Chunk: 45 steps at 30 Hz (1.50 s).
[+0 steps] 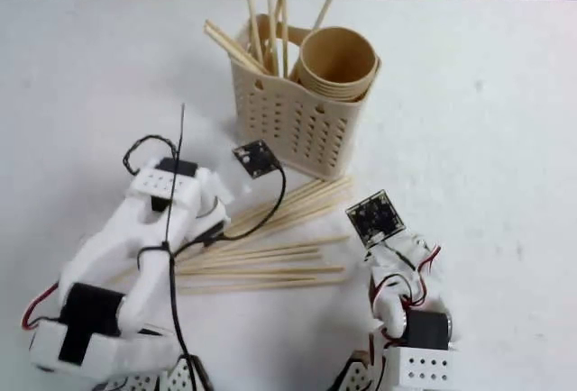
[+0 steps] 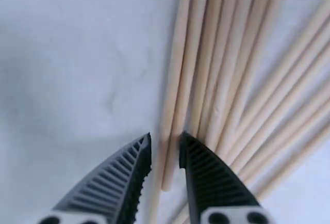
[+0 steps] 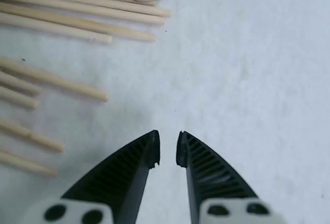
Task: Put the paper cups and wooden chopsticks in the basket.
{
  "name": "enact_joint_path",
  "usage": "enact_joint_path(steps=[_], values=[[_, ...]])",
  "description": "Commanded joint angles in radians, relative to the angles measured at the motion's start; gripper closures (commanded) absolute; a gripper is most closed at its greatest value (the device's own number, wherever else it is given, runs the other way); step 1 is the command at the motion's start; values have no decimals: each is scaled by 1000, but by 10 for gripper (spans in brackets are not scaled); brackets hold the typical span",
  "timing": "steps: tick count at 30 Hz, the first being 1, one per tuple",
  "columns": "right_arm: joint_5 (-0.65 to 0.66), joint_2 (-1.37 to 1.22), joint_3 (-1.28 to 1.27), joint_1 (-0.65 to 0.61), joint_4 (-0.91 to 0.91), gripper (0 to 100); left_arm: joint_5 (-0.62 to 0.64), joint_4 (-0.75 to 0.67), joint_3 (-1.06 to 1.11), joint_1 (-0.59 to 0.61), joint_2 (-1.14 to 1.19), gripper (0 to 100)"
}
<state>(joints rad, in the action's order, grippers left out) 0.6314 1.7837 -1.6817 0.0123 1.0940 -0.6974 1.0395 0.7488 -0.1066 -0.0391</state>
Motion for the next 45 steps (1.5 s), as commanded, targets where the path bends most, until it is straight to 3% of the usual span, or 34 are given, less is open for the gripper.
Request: enact_joint_path(steps=[1,6,12,21,27,38,45], values=[[6,7,-9,-4,-8,929,8,-3,-71,25,93,889],[6,7,-9,-5,-8,929,3,38,-104,35,105,982],[6,7,-9,-5,-8,929,-51,97,-109,64,105,980],[6,7,-9,-5,-8,929,-216,147,-103,259,-13,980],[6,7,-9,-5,-8,929,-298,265,-101,274,-104,980],[6,7,-9,-5,-8,929,-298,328,-106,269,-116,979],[6,7,-9,-5,-8,929,-166,138,-110,262,-108,939]])
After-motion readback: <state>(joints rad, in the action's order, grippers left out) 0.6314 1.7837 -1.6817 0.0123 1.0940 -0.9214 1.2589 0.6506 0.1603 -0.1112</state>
